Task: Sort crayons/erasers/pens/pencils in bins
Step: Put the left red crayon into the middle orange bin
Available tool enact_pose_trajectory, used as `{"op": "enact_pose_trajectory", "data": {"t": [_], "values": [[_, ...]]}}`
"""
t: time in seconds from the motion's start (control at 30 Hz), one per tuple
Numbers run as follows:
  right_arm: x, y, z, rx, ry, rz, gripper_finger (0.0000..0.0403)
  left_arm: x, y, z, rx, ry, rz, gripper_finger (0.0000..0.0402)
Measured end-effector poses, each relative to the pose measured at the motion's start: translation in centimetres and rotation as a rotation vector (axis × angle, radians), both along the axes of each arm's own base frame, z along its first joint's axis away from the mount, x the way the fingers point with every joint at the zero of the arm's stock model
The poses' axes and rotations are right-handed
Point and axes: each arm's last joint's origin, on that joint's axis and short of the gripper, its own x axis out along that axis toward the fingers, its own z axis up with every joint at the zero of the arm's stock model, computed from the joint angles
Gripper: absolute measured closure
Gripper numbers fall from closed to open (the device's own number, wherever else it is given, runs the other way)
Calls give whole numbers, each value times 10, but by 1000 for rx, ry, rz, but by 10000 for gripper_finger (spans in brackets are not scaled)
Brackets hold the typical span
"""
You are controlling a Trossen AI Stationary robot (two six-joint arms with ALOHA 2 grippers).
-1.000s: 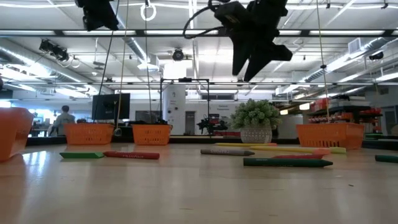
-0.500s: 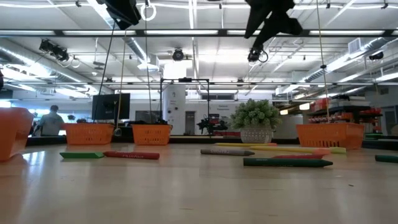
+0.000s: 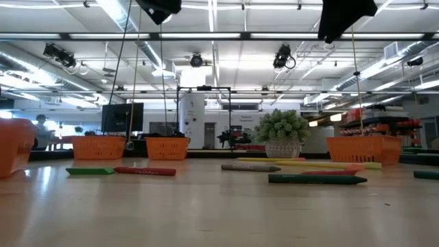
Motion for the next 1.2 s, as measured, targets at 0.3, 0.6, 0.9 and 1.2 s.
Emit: {"op": "enact_pose_trajectory", "data": {"t": [0.3, 0.6, 0.9, 1.2], "values": [[0, 3, 2, -36, -105, -126, 242, 6, 9, -51, 73, 357, -14, 294], [-1, 9, 2, -30, -121, -119, 242, 21, 5, -79, 109, 411, -142, 267], [-3, 17, 2, -40, -183, -161, 242, 21, 6, -95, 155, 508, -190, 285], [-3, 18, 2, -34, -193, -169, 242, 26, 12, -110, 168, 561, -191, 285]]}}
